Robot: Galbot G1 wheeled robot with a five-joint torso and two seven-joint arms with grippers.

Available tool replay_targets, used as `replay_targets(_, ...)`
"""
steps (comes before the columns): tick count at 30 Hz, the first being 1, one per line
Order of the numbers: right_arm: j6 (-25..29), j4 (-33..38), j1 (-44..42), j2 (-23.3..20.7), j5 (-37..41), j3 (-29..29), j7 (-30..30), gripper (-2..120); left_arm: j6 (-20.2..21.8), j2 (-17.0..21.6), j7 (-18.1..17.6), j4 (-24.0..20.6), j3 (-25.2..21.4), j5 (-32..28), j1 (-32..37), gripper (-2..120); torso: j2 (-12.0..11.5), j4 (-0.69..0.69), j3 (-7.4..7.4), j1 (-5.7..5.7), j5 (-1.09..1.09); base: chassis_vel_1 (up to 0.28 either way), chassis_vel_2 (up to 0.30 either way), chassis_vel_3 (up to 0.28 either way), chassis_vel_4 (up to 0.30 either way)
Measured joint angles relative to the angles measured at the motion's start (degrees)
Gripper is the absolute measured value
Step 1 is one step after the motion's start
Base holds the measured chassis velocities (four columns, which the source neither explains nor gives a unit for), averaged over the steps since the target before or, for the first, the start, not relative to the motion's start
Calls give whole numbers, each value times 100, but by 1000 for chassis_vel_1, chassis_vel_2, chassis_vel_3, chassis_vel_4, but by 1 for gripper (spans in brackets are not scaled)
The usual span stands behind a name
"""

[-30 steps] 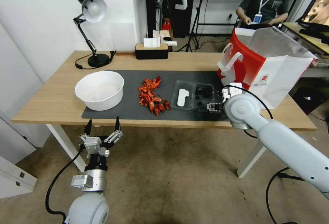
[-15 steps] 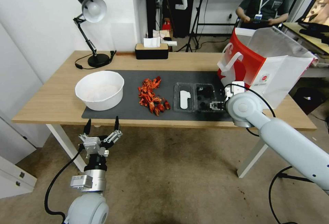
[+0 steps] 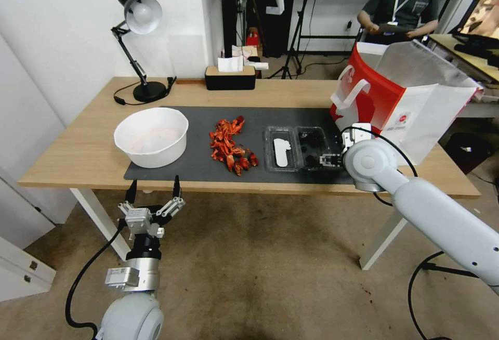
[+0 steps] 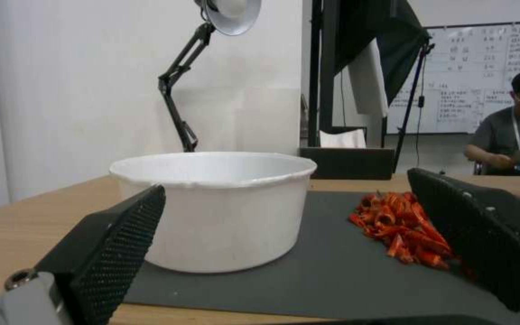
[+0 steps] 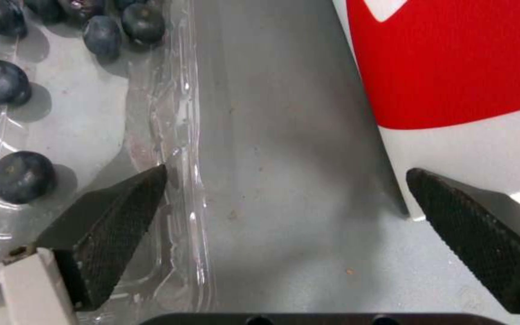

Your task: Close the disposable takeout box, then place it into the delivery bag.

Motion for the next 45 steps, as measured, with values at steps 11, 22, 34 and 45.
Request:
replay_targets(11,0,15,-27,4,-4,25,-70,100,-1,-26,1,29,35,-5,-29,100,0,0,0,0,1,0,0,0,0)
replay_targets(22,0,114,-166,-26,-192,158,-398,100,0,-42,2,30,34,-17,-27,100,0,0,0,0,1,0,0,0,0)
replay_targets(34,0,241,-102,-129,-308,159,-453,100,1,-34,-6,-43,-10,-24,19,100,0,0,0,0,1,0,0,0,0)
replay_targets(45,886,1285,-658,-466,-1064,823,-1860,100,-1,-22,-12,-102,-36,-38,24,100,0,1,0,0,0,0,0,0,0)
